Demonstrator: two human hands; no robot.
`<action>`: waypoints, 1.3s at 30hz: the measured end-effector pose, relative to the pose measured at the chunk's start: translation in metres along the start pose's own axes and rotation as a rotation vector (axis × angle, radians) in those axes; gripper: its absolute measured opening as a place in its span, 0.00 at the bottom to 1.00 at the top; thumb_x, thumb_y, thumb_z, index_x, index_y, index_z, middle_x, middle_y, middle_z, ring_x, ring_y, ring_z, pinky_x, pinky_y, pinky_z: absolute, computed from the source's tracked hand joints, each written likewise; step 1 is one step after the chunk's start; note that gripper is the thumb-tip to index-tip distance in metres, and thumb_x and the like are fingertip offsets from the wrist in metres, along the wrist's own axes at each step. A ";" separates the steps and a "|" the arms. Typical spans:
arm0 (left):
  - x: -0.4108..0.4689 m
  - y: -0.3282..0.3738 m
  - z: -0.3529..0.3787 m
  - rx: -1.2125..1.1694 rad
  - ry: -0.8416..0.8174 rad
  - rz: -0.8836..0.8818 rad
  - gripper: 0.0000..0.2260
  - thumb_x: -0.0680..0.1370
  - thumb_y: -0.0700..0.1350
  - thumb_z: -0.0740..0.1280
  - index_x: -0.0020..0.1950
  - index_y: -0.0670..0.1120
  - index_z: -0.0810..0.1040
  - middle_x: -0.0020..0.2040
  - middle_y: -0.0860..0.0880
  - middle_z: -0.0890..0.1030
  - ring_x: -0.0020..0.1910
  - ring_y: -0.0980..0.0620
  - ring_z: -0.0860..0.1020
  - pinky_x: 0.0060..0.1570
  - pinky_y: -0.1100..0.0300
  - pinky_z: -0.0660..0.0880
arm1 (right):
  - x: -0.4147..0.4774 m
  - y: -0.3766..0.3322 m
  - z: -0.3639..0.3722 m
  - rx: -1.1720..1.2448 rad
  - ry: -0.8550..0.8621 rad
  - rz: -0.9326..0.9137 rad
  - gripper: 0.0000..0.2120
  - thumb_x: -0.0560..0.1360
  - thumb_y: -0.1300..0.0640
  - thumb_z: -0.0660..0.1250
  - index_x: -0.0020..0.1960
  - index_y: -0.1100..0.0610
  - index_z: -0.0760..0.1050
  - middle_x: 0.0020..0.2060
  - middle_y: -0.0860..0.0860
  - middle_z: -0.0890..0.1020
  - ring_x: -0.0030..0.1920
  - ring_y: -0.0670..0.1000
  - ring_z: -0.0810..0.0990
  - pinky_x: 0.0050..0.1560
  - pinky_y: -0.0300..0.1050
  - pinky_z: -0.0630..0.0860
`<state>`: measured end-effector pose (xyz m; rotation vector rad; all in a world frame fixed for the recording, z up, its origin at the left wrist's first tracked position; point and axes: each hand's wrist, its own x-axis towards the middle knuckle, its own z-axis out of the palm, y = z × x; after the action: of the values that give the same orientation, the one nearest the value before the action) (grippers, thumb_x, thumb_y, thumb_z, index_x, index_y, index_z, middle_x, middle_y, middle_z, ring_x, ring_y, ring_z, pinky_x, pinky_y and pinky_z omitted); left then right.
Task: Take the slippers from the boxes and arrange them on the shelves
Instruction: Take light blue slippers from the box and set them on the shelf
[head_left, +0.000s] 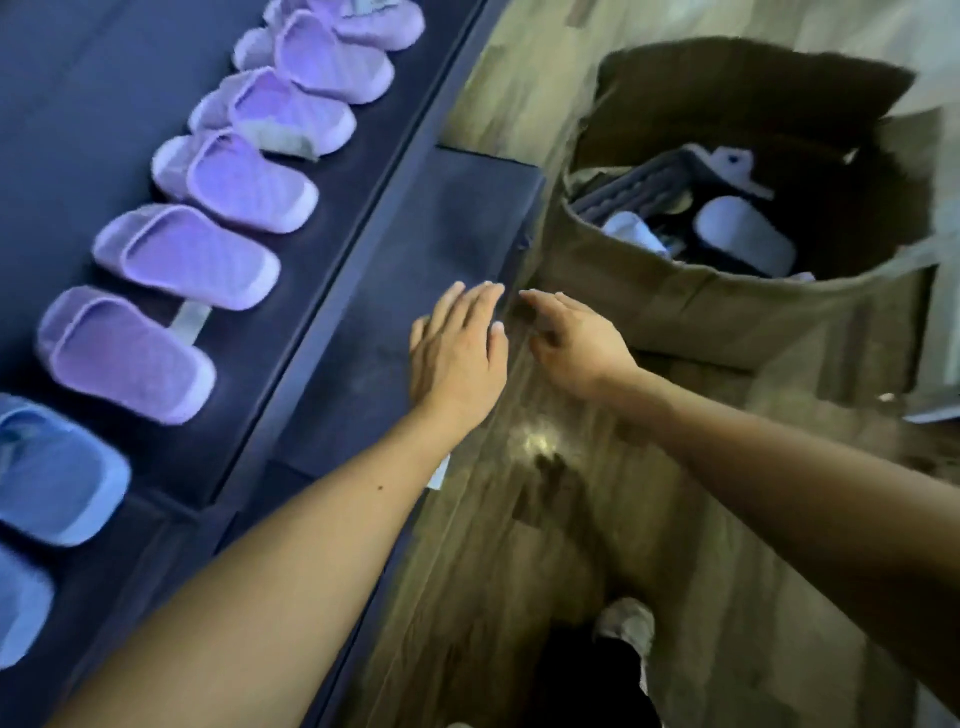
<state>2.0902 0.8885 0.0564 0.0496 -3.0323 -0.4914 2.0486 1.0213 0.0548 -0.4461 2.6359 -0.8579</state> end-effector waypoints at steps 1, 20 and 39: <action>0.009 0.014 0.007 0.008 -0.013 0.036 0.27 0.75 0.52 0.47 0.67 0.45 0.72 0.66 0.48 0.75 0.69 0.46 0.69 0.60 0.48 0.67 | 0.002 0.014 -0.012 -0.013 0.004 0.012 0.24 0.78 0.58 0.58 0.73 0.53 0.61 0.71 0.51 0.68 0.73 0.52 0.62 0.70 0.46 0.59; 0.251 0.126 0.131 -0.089 -0.253 0.053 0.17 0.80 0.44 0.56 0.69 0.45 0.68 0.68 0.48 0.72 0.68 0.49 0.66 0.65 0.54 0.61 | 0.150 0.223 -0.127 0.008 -0.040 0.314 0.21 0.76 0.60 0.59 0.69 0.55 0.68 0.69 0.53 0.70 0.67 0.54 0.70 0.63 0.47 0.68; 0.377 0.131 0.273 -0.026 -0.671 -0.208 0.18 0.79 0.46 0.57 0.70 0.46 0.67 0.67 0.46 0.71 0.68 0.45 0.65 0.62 0.53 0.64 | 0.266 0.395 -0.124 -0.216 -0.519 0.476 0.19 0.78 0.55 0.57 0.69 0.54 0.67 0.66 0.55 0.72 0.64 0.58 0.71 0.59 0.50 0.72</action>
<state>1.6911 1.0824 -0.1363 0.2491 -3.6968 -0.6787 1.6855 1.2843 -0.1482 -0.0610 2.2067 -0.2596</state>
